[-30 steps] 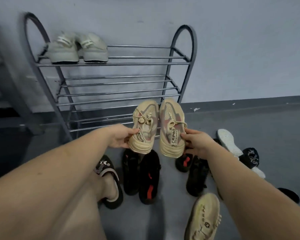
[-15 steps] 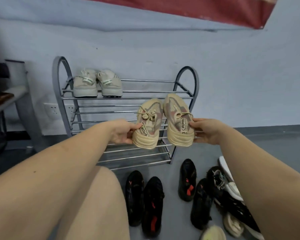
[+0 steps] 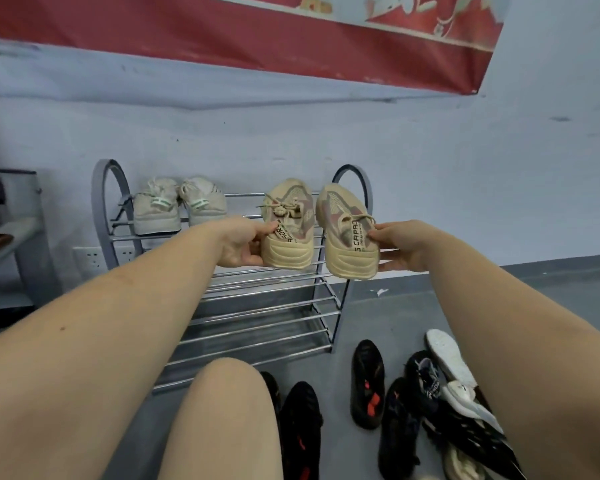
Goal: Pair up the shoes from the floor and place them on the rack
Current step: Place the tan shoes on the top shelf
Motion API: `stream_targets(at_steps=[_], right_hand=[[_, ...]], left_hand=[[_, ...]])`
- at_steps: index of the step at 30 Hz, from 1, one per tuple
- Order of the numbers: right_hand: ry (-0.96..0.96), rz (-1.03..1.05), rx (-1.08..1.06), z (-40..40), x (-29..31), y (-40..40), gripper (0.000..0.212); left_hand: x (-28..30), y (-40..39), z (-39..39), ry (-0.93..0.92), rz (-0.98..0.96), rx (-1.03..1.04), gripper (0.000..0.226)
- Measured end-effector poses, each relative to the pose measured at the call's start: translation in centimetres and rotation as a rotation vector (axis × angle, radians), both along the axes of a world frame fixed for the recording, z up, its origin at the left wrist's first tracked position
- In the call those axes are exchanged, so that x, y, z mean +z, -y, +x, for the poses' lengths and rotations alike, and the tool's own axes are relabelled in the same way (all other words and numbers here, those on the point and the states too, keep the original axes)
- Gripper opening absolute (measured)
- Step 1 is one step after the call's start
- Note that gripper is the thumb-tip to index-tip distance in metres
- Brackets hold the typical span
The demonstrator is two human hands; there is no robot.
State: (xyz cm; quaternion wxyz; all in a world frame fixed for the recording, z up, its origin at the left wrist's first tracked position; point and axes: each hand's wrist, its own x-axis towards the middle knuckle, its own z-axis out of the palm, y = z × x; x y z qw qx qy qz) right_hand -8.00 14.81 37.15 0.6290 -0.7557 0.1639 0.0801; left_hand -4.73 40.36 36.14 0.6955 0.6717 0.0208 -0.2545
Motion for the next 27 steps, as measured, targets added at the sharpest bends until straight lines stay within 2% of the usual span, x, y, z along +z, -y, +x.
stream_targets(at_steps=[12, 27], right_hand=[[0.038, -0.040, -0.006, 4.3, 1.0, -1.5, 0.025], [0.111, -0.030, -0.024, 16.2, -0.3, -0.8, 0.029]], left_hand=[[0.8, 1.2, 4.1, -0.043, -0.044, 0.095, 0.021], [0.7, 2.1, 14.4, -0.062, 0.004, 0.192, 0.022]])
